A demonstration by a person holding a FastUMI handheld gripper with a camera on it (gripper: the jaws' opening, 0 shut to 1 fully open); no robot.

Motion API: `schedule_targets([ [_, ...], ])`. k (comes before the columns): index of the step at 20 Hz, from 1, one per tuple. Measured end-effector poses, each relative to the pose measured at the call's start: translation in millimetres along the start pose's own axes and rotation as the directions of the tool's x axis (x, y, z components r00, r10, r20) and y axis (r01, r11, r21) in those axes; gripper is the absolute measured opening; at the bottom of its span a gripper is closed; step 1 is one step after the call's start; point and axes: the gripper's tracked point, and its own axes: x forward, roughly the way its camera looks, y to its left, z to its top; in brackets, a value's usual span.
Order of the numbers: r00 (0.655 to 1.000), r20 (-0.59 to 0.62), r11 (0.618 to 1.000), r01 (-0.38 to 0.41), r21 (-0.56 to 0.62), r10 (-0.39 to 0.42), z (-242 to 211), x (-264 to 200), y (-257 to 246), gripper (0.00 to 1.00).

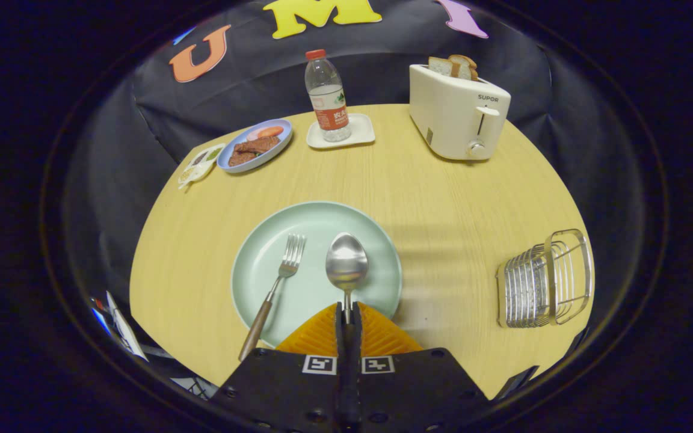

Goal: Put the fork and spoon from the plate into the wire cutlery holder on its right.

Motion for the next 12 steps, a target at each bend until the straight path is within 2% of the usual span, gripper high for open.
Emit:
schedule_targets([
  [4, 0.999, -0.013, 0.998, -0.031, 0.06, 0.032, 21.6, -51.2, -13.1, 0.0],
  [9, 1.0, 0.002, 0.997, 0.003, 0.074, -0.003, 50.7, -111.0, -62.4, 0.0],
  [12, 1.0, -0.004, 0.997, 0.025, 0.079, -0.025, 54.5, -131.9, -96.3, 0.0],
])
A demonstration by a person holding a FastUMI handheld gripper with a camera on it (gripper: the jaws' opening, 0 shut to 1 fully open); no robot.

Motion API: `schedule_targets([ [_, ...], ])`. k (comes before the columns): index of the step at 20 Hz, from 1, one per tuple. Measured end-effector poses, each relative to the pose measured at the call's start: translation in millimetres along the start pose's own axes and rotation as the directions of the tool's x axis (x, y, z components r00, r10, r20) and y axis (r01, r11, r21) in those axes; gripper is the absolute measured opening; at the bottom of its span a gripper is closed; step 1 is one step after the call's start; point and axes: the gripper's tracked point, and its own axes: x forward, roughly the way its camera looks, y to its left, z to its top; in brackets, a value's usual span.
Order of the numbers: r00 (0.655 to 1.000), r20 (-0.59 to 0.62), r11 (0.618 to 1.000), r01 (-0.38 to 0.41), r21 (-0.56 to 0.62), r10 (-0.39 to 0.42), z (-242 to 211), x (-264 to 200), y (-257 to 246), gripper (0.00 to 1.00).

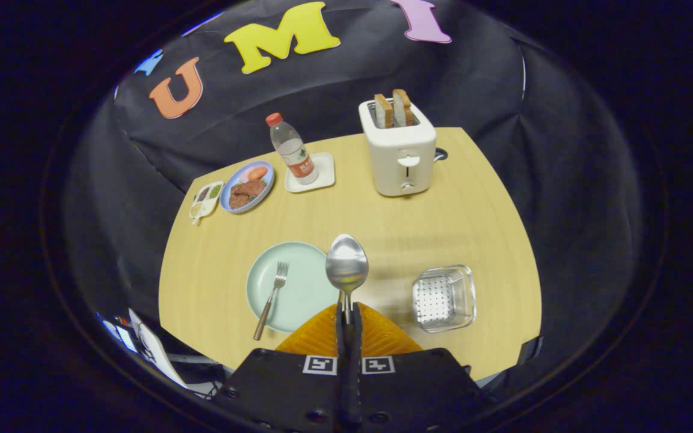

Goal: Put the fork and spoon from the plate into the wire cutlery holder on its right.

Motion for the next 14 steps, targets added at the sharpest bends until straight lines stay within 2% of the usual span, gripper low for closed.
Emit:
schedule_targets([
  [5, 0.996, -0.071, 0.998, 0.049, 0.038, -0.047, -13.2, -7.9, -59.1, 0.0],
  [8, 0.989, -0.142, 0.993, 0.058, 0.098, -0.044, -29.5, 0.9, -81.5, 0.0],
  [14, 0.952, -0.304, 0.986, 0.08, 0.146, -0.032, -63.7, 26.3, -105.5, 0.01],
])
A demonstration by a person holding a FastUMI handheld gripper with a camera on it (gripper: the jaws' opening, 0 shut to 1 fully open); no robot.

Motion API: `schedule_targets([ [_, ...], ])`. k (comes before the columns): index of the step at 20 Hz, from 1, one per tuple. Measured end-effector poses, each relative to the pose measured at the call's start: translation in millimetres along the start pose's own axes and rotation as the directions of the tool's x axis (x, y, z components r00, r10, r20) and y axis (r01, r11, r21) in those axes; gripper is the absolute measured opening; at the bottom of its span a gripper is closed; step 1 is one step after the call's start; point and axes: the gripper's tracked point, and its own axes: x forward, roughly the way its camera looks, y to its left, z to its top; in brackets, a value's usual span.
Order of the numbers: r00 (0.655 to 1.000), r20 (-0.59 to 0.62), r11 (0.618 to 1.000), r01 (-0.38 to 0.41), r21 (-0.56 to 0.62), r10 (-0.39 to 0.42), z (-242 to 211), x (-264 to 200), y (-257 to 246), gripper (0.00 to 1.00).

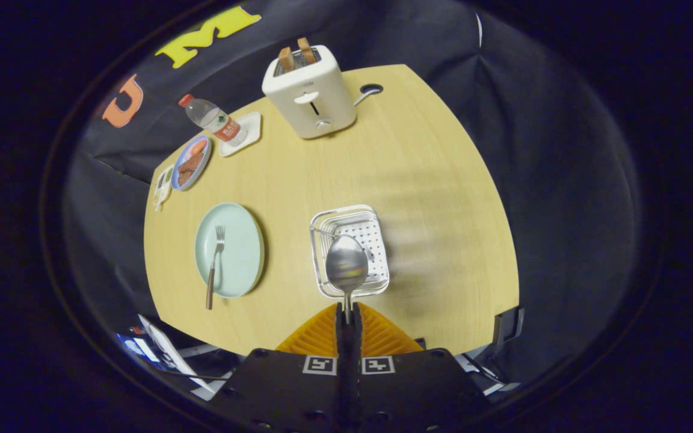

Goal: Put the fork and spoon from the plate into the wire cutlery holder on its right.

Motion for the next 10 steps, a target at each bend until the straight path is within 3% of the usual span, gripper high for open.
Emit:
schedule_targets([
  [10, 1.0, -0.028, 0.995, 0.008, 0.095, -0.006, 6.9, 23.8, -6.6, 0.04],
])
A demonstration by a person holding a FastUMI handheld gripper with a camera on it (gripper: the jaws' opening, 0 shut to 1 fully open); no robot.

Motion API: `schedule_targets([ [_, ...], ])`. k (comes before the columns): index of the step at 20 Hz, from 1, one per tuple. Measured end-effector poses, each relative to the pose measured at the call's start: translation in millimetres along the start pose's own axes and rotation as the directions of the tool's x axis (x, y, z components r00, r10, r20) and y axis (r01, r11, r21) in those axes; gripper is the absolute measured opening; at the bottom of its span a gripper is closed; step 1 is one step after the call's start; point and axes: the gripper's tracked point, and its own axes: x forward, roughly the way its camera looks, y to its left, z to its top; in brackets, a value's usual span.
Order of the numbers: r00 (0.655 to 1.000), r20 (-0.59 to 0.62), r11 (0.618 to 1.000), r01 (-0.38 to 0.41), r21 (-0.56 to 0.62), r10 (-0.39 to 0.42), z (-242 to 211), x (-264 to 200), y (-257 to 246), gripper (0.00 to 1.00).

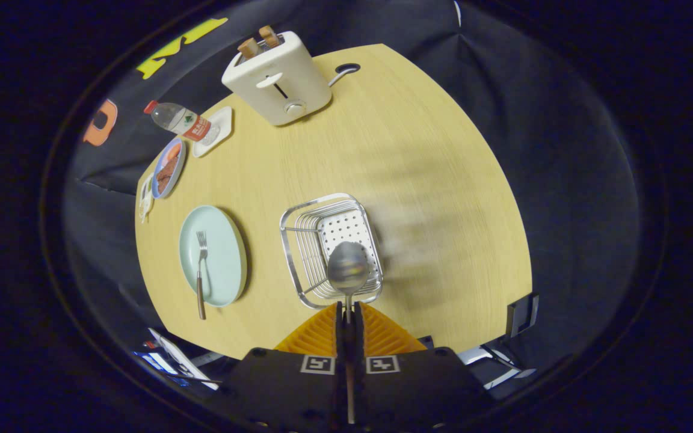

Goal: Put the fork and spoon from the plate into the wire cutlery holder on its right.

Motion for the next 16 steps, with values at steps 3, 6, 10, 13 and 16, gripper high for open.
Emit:
schedule_targets([
  [3, 0.999, 0.047, 0.999, -0.023, 0.032, 0.021, 7.0, -3.8, 6.6, 0.16],
  [6, 0.995, 0.092, 0.999, -0.045, 0.023, 0.043, 10.5, -9.0, 11.3, 0.35],
  [10, 0.983, 0.169, 0.998, -0.069, -0.002, 0.069, 15.6, -23.9, 15.7, 0.59],
  [13, 0.956, 0.279, 0.995, -0.089, -0.038, 0.096, 25.5, -45.4, 22.9, 0.78],
  [16, 0.888, 0.433, 0.987, -0.116, -0.113, 0.154, 38.7, -76.1, 38.9, 0.89],
])
